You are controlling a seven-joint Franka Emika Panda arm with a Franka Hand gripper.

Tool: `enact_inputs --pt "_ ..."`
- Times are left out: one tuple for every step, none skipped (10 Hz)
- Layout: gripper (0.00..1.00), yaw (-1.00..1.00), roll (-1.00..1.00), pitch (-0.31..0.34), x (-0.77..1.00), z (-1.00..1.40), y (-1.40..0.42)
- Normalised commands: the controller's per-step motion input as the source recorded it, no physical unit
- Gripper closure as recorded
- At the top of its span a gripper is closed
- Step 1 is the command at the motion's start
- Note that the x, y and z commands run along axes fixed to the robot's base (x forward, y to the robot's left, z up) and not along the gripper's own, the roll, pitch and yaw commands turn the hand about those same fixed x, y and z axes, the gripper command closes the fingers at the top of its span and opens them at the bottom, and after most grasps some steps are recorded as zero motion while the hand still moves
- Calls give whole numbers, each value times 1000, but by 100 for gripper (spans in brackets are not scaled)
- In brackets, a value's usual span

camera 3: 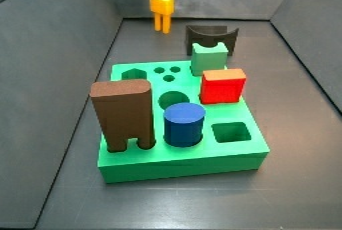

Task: Pick up the 3 prong object. Move up. Move to above the board. Insert the 3 prong object.
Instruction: Pick up the 3 prong object.

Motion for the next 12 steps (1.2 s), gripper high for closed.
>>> enact_inputs --pt "0 0 -309 -190 0 -277 140" --pt "0 0 -374 -219 -3 -297 131" --pt "0 0 -350 -194 0 -354 106" --pt "0 0 -303 -171 69 -354 86" --pt "0 0 -191 -141 83 -349 20" --pt "0 37 -4 -60 111 -277 0" --pt "0 149 181 0 160 -166 -31" --pt "0 151 261 49 163 -123 -34" --pt "0 137 183 11 114 -137 -11" --pt "0 131 16 0 69 -134 -51" --pt "0 63 0 -44 0 -74 -74" --pt "0 9 0 -56 -40 -11 -57"
